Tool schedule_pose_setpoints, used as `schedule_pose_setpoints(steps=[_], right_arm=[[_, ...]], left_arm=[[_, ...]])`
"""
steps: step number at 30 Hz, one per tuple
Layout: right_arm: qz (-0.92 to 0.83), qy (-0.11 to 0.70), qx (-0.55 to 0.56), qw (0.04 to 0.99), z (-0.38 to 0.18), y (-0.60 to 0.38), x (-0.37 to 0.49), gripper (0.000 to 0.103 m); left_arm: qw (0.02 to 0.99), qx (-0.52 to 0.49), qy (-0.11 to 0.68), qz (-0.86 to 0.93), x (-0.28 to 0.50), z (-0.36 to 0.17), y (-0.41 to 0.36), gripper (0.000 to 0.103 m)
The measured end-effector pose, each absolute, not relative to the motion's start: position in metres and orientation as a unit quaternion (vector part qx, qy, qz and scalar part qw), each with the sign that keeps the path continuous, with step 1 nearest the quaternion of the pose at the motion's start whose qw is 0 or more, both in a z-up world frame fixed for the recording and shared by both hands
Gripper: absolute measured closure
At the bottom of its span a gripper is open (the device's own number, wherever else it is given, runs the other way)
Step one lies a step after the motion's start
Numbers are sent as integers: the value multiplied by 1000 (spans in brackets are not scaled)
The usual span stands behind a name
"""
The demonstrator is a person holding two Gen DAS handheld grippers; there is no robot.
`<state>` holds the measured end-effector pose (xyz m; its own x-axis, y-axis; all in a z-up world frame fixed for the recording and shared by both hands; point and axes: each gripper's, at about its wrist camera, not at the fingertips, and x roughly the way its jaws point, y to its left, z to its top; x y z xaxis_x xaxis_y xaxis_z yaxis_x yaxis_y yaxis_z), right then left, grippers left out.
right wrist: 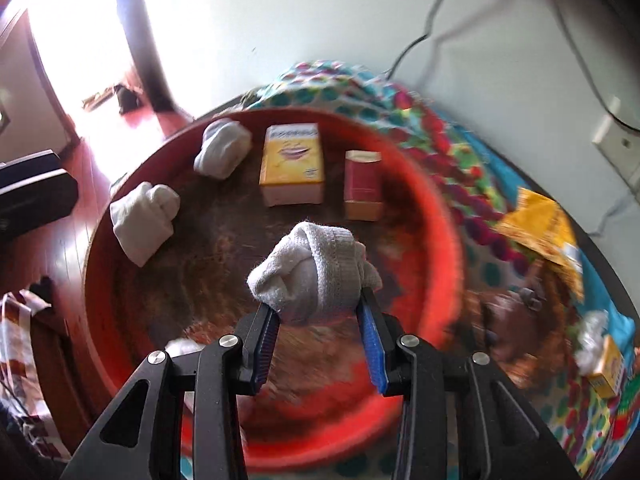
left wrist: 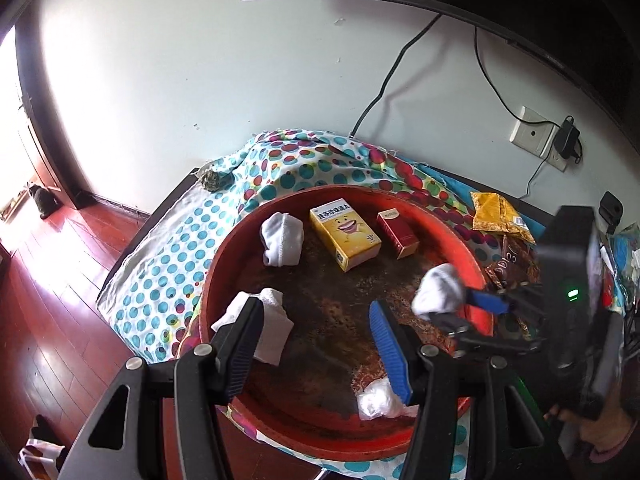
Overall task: Organize objects
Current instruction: 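Lower the knotted sock into the red tray and open the right gripper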
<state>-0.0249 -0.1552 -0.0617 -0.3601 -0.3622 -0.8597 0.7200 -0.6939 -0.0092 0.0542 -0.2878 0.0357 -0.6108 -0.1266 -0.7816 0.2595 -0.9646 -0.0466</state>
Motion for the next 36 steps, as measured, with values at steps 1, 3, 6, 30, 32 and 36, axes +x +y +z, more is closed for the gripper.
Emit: schedule_pose_setpoints(steps=[1,3,6,30,32,36], right_arm=[[-796,203,458,339,-66,-165,-24,67],[-793,210,460,339,-70,-175,-25,67],[-789,218,461,341,-75,-190,-25,67],[-786,245,458,336,-88,-205,-21,47],[-790,234,454,339,-82,-199,-19,44],[-802,210,442,343,-66,-171,-14,36]], left_arm=[[110,430,82,-892,54,34,-291,46],[116,431,88,-890,55,32,-297,46],[118,432,97,-889,56,31,-303,46],[96,441,93,-887,52,28,-297,46],[95,441,91,-888,51,28,-295,46],[91,440,87,-889,52,30,-292,46]])
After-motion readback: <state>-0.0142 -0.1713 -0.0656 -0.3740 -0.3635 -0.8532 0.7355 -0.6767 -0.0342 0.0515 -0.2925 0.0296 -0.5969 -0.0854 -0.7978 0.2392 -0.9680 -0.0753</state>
